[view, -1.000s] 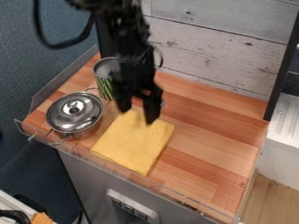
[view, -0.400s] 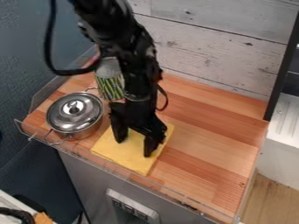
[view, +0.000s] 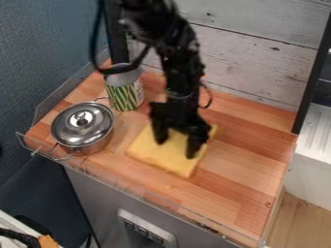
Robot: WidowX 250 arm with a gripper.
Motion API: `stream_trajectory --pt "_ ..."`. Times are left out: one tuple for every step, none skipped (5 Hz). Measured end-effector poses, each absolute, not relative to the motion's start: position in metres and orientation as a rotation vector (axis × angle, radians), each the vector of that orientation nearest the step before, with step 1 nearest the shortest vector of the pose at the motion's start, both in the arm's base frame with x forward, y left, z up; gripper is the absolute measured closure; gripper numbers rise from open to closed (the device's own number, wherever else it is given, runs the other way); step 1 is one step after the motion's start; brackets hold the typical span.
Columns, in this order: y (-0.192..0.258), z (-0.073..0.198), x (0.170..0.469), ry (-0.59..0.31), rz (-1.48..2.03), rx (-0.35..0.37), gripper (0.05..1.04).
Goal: Move the yellow cloth to the top of the table
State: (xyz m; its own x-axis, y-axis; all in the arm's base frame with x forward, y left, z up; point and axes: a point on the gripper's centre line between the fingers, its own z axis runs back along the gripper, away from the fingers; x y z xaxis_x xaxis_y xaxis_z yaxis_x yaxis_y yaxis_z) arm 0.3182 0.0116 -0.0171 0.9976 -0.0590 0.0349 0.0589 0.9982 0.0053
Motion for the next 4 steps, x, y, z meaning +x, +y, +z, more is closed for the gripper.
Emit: stream_trajectory --pt "-0.004 -0.013 0.346 -0.067 -0.066 -0.043 0.082" --pt "-0.005 -0.010 0.365 -0.096 -0.067 -0.049 0.083" --pt "-0.005 -0.008 0.375 -0.100 -0.062 -0.050 0.083" --pt "-0.005 -0.005 0.378 -0.102 -0.065 -0.040 0.083"
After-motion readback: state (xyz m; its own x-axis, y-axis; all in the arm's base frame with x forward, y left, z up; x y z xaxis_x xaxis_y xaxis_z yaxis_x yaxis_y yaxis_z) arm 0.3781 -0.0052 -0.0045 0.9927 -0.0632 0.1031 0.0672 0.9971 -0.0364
